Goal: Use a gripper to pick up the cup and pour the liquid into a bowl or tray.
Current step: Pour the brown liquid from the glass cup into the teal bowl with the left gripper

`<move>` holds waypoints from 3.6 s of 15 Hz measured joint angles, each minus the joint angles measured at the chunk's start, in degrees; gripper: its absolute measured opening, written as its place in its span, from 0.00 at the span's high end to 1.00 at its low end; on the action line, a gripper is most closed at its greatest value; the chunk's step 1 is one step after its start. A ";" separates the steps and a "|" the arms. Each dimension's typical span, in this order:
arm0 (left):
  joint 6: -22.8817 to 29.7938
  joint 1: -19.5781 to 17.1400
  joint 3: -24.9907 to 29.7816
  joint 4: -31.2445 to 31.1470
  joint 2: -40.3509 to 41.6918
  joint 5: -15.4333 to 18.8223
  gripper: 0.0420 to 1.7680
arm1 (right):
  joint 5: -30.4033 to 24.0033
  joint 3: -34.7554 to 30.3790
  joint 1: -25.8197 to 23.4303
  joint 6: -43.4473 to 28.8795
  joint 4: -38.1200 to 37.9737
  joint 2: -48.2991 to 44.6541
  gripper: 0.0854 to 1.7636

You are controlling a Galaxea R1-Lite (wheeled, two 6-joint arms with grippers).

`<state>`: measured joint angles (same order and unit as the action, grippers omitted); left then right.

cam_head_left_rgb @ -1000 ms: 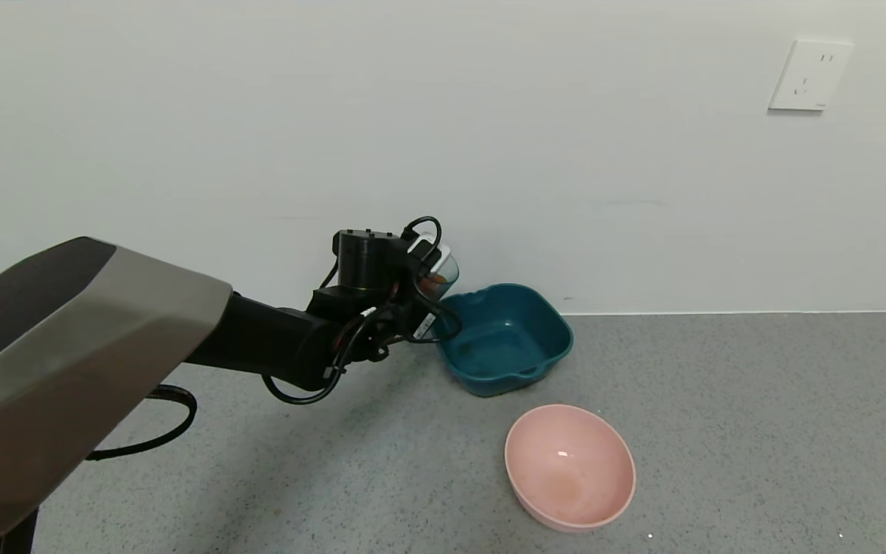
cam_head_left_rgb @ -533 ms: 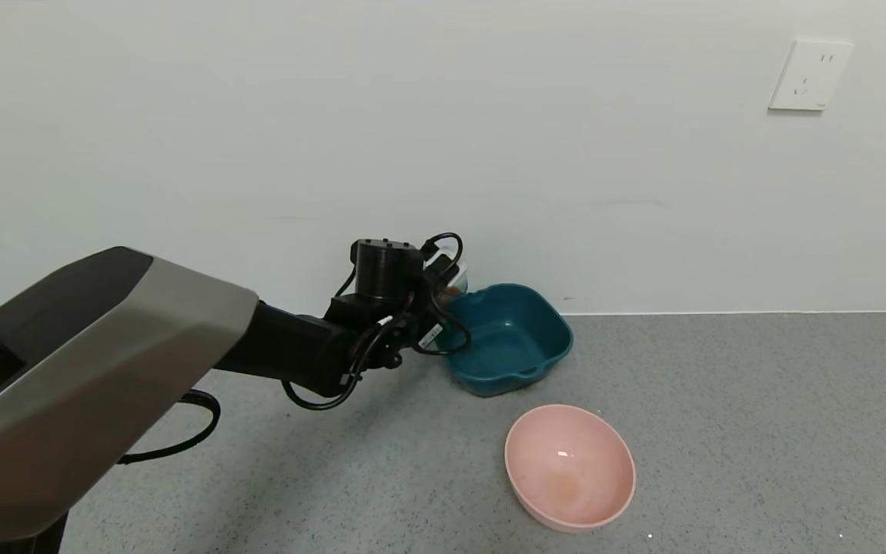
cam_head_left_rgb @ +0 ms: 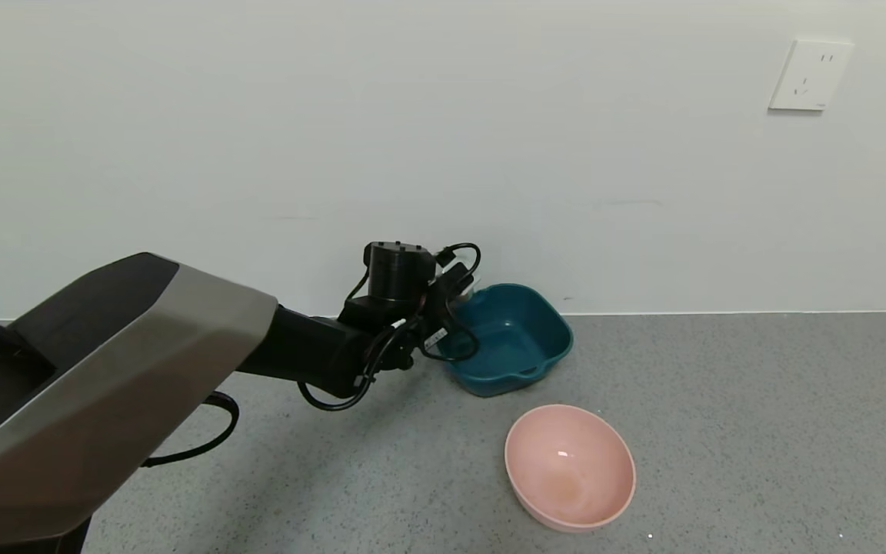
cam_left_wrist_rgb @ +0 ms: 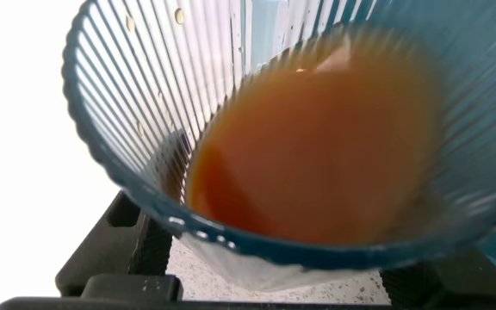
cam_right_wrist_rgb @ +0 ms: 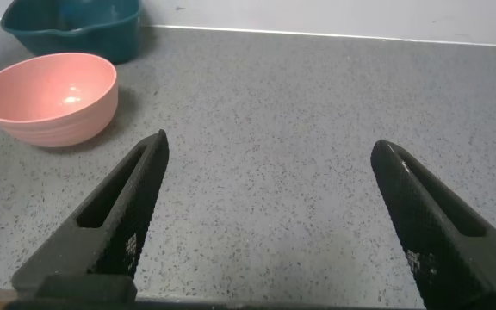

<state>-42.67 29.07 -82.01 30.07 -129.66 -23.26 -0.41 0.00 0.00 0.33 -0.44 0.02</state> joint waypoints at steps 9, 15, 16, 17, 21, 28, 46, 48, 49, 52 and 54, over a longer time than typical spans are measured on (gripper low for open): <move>-9.56 1.16 -1.71 0.49 -1.21 -4.41 0.27 | 0.01 0.00 0.00 0.00 0.00 0.00 0.03; -15.57 1.24 -1.67 0.93 -1.29 -5.21 0.27 | 0.00 0.00 0.00 0.00 -0.02 0.00 0.03; -16.84 1.24 -1.65 0.93 -1.29 -5.23 0.27 | 0.00 0.00 0.00 0.00 0.00 0.00 0.03; -18.10 1.24 -1.69 0.93 -1.22 -5.23 0.27 | 0.00 0.00 0.00 -0.02 0.00 0.00 0.03; -22.30 1.32 -1.84 1.10 -1.02 -5.23 0.27 | 0.00 0.00 0.00 0.00 -0.02 0.00 0.03; -27.62 1.85 -2.80 1.06 -1.10 -6.14 0.27 | 0.00 0.00 0.00 0.02 0.00 0.00 0.03; -40.74 3.80 -2.97 1.37 0.39 -9.35 0.27 | 0.00 0.00 0.00 -0.02 0.02 0.00 0.03; -44.26 4.19 -2.97 4.13 0.41 -9.35 0.27 | 0.00 0.00 0.00 0.00 0.02 0.00 0.03; -46.56 4.39 -3.00 6.00 0.35 -9.34 0.27 | 0.01 0.00 0.00 0.00 0.02 0.00 0.03; -50.88 5.16 -2.85 7.49 0.11 -9.57 0.27 | 0.00 0.00 0.00 0.02 0.02 0.00 0.03; -52.15 5.90 -2.58 7.50 0.02 -10.95 0.27 | -0.02 0.00 0.00 0.00 0.00 0.00 0.03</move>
<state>-94.82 34.97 -84.59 37.57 -129.63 -34.21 -0.44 0.00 0.00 0.33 -0.44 0.02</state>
